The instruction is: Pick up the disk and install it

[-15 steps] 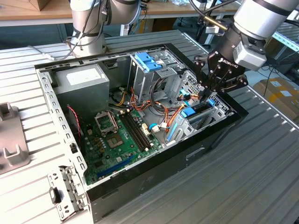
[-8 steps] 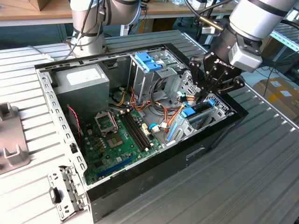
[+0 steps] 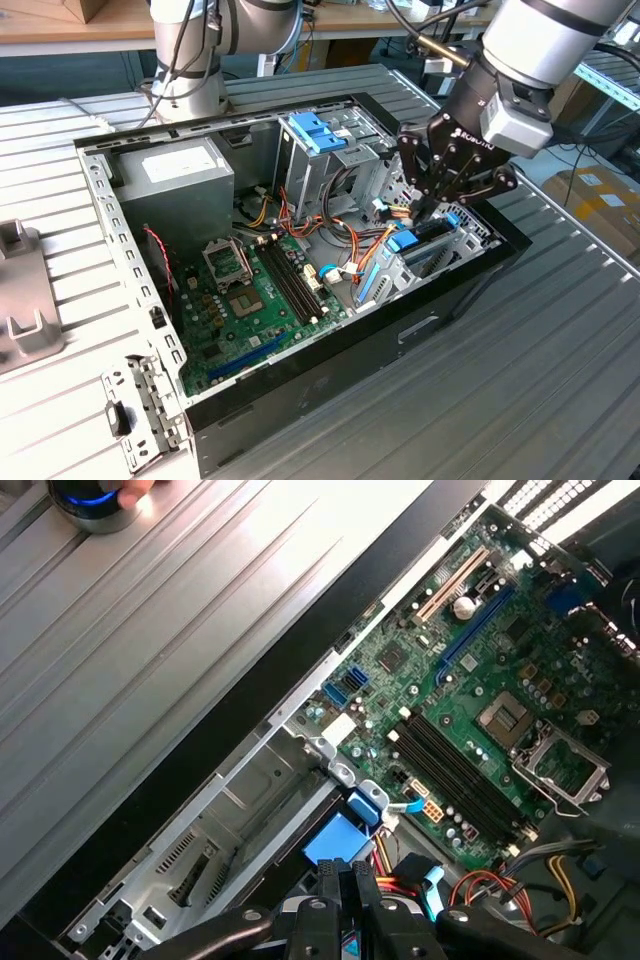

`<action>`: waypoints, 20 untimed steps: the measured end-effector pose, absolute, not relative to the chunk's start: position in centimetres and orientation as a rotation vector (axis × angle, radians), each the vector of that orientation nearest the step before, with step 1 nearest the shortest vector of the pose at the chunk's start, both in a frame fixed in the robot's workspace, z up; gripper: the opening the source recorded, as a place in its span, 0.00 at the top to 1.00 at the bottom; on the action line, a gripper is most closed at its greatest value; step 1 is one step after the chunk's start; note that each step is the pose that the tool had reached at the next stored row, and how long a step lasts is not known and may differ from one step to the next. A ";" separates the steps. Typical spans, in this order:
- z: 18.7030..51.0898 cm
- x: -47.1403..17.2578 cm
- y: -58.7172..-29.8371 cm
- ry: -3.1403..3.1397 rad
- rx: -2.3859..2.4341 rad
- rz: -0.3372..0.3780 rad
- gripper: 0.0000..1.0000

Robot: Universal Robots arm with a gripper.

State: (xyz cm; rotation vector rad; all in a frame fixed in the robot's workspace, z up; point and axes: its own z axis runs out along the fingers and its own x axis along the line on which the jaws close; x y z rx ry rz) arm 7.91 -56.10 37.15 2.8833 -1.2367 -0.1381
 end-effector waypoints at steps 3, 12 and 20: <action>37.1 7.9 -56.1 -1.275 2.868 -0.138 0.82; 36.5 8.1 -56.1 -1.466 2.782 -0.138 0.82; 36.1 8.7 -56.1 -1.625 2.697 -0.137 0.82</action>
